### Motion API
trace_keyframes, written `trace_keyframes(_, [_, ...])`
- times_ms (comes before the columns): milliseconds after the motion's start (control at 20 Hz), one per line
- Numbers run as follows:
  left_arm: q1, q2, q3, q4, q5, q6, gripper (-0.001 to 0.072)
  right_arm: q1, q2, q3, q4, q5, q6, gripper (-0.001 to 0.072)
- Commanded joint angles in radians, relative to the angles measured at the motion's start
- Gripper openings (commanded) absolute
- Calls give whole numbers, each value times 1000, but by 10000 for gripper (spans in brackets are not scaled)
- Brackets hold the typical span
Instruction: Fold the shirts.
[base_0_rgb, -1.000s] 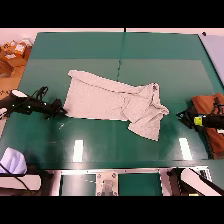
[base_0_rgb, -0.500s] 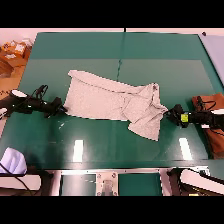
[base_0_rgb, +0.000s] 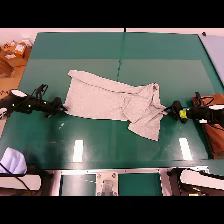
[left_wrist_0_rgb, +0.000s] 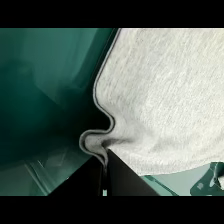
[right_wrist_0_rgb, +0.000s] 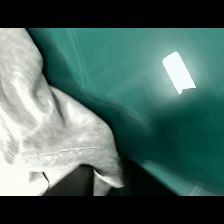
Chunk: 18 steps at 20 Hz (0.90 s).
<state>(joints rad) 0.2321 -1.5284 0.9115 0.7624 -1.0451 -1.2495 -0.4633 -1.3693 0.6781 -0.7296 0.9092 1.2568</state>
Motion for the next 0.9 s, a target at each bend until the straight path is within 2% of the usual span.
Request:
trace_keyframes(0, [1, 1, 26, 5, -31, 2, 18, 16, -1, 4, 19, 38, -5, 126])
trace_keyframes(50, [1, 2, 40, 8, -47, 3, 18, 24, -1, 4, 34, 42, -17, 40])
trace_keyframes(100, [1, 2, 58, 8, -70, 3, 18, 27, 0, 6, 56, 52, -42, 12])
trace_keyframes(350, [1, 40, 278, 16, -312, 17, 17, 16, 106, 169, 175, 291, -60, 11])
trace_keyframes(450, [1, 129, 409, 32, -341, -9, 17, -2, 220, 304, 241, 354, -14, 12])
trace_keyframes(650, [1, 375, 705, 43, -275, -8, 18, -62, 451, 638, 270, 356, 89, 12])
trace_keyframes(850, [1, 610, 921, 48, -93, 3, 18, -178, 614, 890, 269, 305, 173, 13])
